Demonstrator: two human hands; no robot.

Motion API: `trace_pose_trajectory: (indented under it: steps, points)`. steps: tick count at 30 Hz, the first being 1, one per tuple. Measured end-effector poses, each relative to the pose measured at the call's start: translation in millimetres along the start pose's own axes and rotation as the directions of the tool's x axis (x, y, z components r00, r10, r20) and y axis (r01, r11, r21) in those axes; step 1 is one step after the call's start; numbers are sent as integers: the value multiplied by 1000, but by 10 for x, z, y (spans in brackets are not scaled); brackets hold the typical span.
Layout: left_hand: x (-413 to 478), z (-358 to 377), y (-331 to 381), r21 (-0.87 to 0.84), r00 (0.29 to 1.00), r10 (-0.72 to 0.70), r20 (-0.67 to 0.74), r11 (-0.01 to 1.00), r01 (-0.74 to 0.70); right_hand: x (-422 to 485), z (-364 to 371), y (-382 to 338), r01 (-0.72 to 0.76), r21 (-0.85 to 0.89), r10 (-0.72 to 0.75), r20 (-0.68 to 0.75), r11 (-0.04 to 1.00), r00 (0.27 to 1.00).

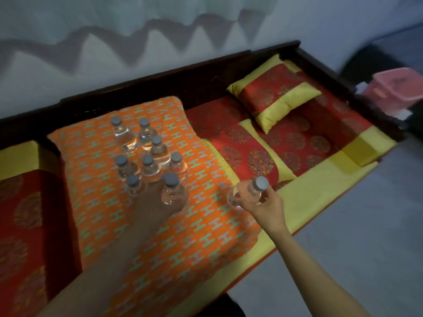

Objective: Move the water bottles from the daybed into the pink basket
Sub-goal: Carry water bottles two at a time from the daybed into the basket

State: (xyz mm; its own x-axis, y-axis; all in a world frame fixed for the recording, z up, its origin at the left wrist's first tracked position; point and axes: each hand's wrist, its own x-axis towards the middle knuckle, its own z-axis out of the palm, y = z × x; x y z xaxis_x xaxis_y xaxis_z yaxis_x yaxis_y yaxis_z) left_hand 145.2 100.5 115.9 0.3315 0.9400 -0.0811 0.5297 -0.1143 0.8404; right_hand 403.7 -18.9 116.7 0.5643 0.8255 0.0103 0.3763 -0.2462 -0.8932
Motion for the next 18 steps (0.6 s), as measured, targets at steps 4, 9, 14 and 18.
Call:
trace_pose_trajectory:
  steps: [4,9,14,18]
  points:
    - [136,248,429,27,993,117,32,993,-118,-9,-522,25,-30,-7,29,-98,1000,995]
    - [318,886,1162,75,943,303,139,946,-315,-115,-1367,162,-79,21,82,-277,997,958]
    - [385,1669,1881,6,882,402,246,909,-416,-198,-2288,454,-141,35,142,-411,989,900]
    - [344,2380,2484,7,839,457,293,877,-480,-154,-3096,778,-154,37,153,-479,987,864]
